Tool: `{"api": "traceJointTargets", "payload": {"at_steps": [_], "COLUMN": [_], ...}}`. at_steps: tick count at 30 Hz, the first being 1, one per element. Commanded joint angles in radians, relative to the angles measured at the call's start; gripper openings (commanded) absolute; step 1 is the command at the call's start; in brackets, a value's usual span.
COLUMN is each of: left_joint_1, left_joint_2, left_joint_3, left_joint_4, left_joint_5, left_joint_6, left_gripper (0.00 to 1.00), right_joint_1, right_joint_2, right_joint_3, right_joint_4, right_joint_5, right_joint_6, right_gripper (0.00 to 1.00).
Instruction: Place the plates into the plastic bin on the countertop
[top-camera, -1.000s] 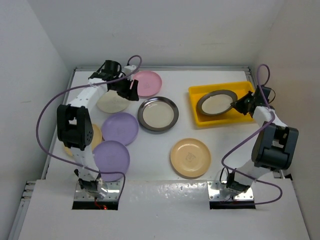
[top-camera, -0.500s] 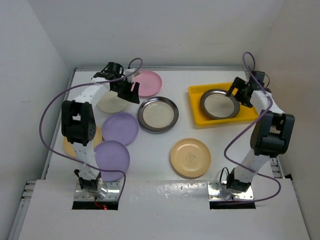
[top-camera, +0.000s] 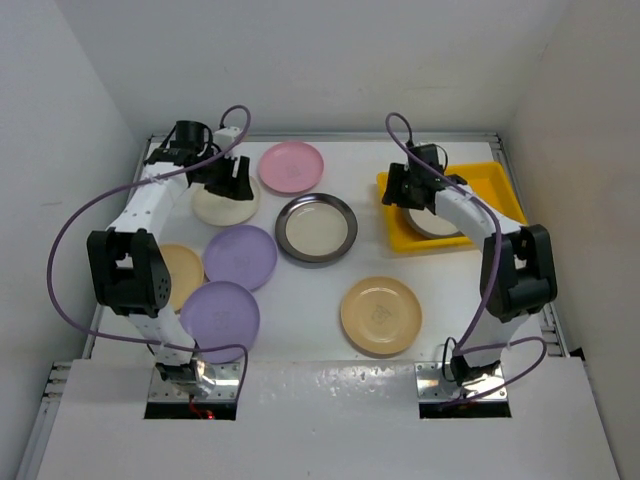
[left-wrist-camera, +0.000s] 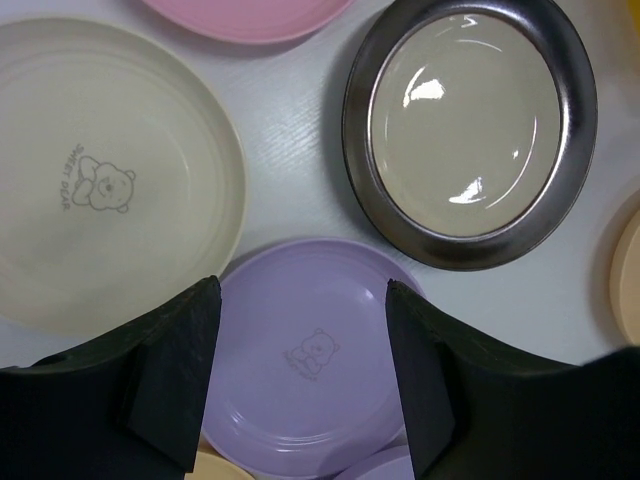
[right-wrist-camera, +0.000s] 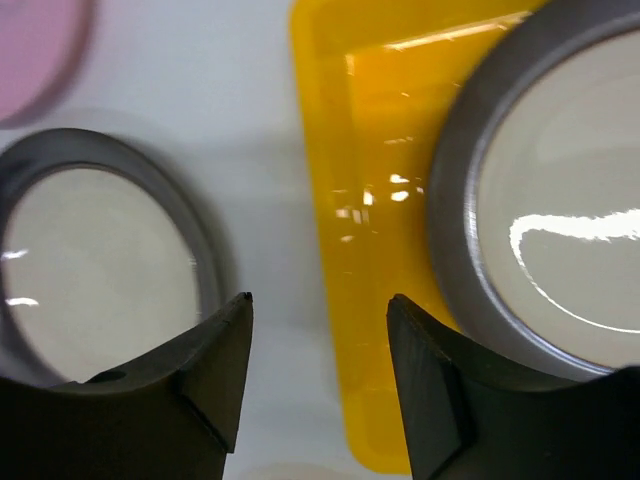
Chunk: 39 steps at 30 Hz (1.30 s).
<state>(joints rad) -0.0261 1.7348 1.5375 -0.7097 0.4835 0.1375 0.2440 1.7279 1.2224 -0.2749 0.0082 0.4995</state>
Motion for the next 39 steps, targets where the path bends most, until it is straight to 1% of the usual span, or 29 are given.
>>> {"api": "traceJointTargets", "payload": {"at_steps": [1,3,5,8,9,11,12,13,14,17,20,22,25,28,29,33,36,37,38,39], "left_joint_1": [0.005,0.005,0.005,0.005,0.005,0.014,0.014,0.014,0.014,0.023,0.023,0.023,0.032,0.032,0.041,0.041,0.041,0.041,0.041,0.041], "left_joint_2": [-0.049,-0.049,-0.049,-0.049,-0.049,-0.049,-0.049,-0.049,-0.049,-0.049,-0.049,-0.049,-0.049,-0.058,-0.058,-0.067,-0.067,-0.067,-0.058,-0.058], "left_joint_3": [-0.033,-0.043,-0.043,-0.043,-0.043,-0.053,-0.053,-0.053,-0.053,-0.062,-0.062,-0.062,-0.062,-0.071,-0.071,-0.080,-0.080,-0.080,-0.080,-0.080], "left_joint_4": [0.000,0.000,0.000,0.000,0.000,0.000,0.000,0.000,0.000,0.000,0.000,0.000,0.000,0.000,0.000,0.000,0.000,0.000,0.000,0.000], "left_joint_5": [0.020,0.032,0.043,0.043,0.043,0.043,0.043,0.043,0.052,0.052,0.052,0.052,0.052,0.052,0.052,0.052,0.061,0.061,0.061,0.061], "left_joint_6": [0.004,0.004,0.004,0.004,0.004,0.004,0.004,0.004,0.004,0.004,0.004,0.004,0.004,0.004,0.004,0.004,0.013,0.013,0.013,0.013], "left_gripper": [0.69,0.69,0.69,0.69,0.69,0.69,0.69,0.69,0.69,0.69,0.69,0.69,0.69,0.69,0.69,0.69,0.69,0.69,0.69,0.69], "right_joint_1": [0.015,0.028,0.037,0.052,0.054,0.060,0.066,0.069,0.066,0.069,0.071,0.067,0.077,0.077,0.072,0.060,0.049,0.051,0.054,0.055], "right_joint_2": [0.035,0.041,0.045,0.068,0.076,0.102,0.110,0.117,0.142,0.180,0.213,0.225,0.220,0.188,0.179,0.111,0.099,0.096,0.099,0.099], "right_joint_3": [0.019,-0.015,-0.053,-0.061,-0.064,-0.067,-0.063,-0.055,-0.023,0.032,0.086,0.114,0.108,0.062,0.037,-0.032,-0.046,-0.044,-0.041,-0.026], "right_joint_4": [-0.081,-0.072,-0.023,-0.030,-0.021,-0.003,-0.003,0.002,0.000,0.014,0.003,-0.003,0.017,0.031,0.034,0.057,0.056,0.051,0.048,0.043], "right_joint_5": [0.110,0.086,0.072,0.073,0.114,0.166,0.203,0.217,0.242,0.256,0.254,0.239,0.207,0.175,0.152,0.128,0.121,0.113,0.111,0.092], "right_joint_6": [-0.030,-0.027,0.002,0.042,0.057,0.071,0.079,0.080,0.085,0.065,0.048,0.042,-0.015,-0.082,-0.105,-0.128,-0.141,-0.160,-0.164,-0.170], "right_gripper": [0.55,0.55,0.52,0.44,0.39,0.32,0.28,0.19,0.16,0.09,0.07,0.07,0.08,0.14,0.15,0.05,0.05,0.07,0.13,0.38]}}
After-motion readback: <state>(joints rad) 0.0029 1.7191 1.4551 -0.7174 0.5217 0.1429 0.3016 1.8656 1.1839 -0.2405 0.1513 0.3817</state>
